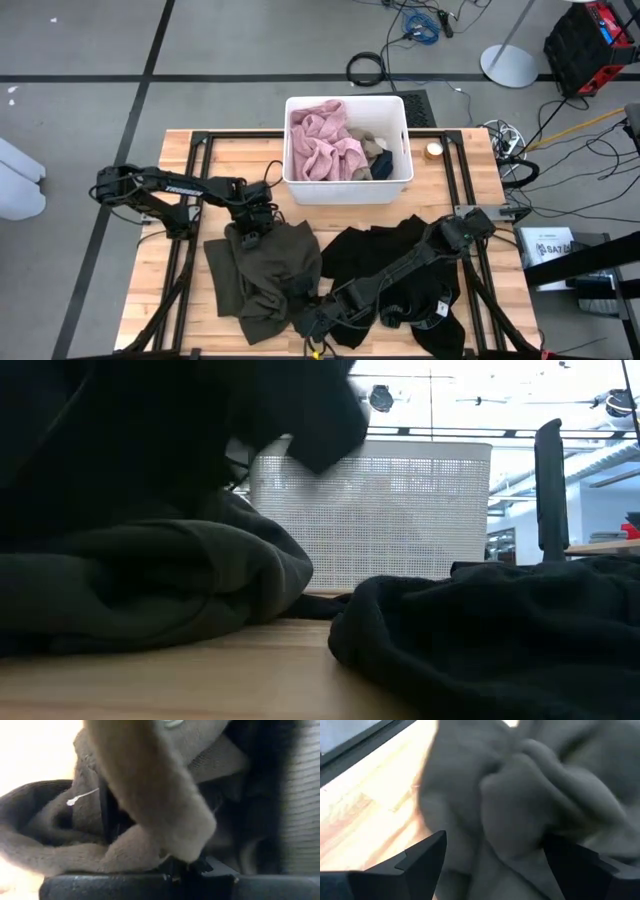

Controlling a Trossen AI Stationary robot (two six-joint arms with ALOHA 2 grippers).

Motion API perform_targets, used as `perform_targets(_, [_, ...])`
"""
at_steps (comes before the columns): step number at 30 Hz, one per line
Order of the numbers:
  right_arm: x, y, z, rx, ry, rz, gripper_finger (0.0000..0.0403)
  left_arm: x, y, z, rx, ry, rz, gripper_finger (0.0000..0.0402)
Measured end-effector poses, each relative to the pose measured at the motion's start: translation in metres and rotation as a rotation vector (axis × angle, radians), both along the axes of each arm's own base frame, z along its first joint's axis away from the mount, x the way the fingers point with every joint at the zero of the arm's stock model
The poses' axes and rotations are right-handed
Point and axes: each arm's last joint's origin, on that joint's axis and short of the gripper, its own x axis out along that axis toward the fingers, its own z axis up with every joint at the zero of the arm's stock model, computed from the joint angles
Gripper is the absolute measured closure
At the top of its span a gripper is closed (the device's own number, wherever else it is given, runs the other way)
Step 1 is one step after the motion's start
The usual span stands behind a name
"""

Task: Sort clothes
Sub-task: Put the gray jacket into the laundry organizer bin

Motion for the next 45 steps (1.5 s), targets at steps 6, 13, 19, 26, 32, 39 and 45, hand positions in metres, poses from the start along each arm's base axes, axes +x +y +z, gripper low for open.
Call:
perform_targets(6, [0.004, 0.006, -0.043, -0.081, 0.016, 0.032, 0.0085, 0.0, 0.0, 0.0, 0.001, -0.003, -0.001, 0.039])
perform_targets(13, [0.013, -0.007, -0.047, -0.13, -0.014, -0.034, 0.0085, 0.001, 0.0, 0.001, -0.028, -0.018, -0.009, 0.039])
perform_targets(19, [0.024, -0.028, -0.048, -0.124, -0.019, -0.083, 0.0124, 0.004, -0.001, 0.003, -0.056, -0.064, -0.016, 0.039])
perform_targets(26, [0.028, -0.046, -0.049, -0.109, -0.029, -0.257, 0.032, 0.005, -0.002, 0.003, -0.084, -0.073, -0.032, 0.039])
perform_targets(32, [0.016, -0.042, -0.026, -0.11, -0.015, -0.323, 0.0376, 0.007, -0.005, 0.006, -0.103, -0.113, -0.052, 0.039])
perform_targets(39, [-0.006, -0.048, 0.045, -0.069, -0.03, -0.397, 0.0377, 0.022, -0.011, 0.04, -0.165, -0.367, -0.086, 0.039])
perform_targets(45, [-0.026, -0.055, 0.082, -0.038, -0.012, -0.45, 0.0377, 0.024, -0.027, 0.087, -0.184, -0.622, -0.118, 0.039])
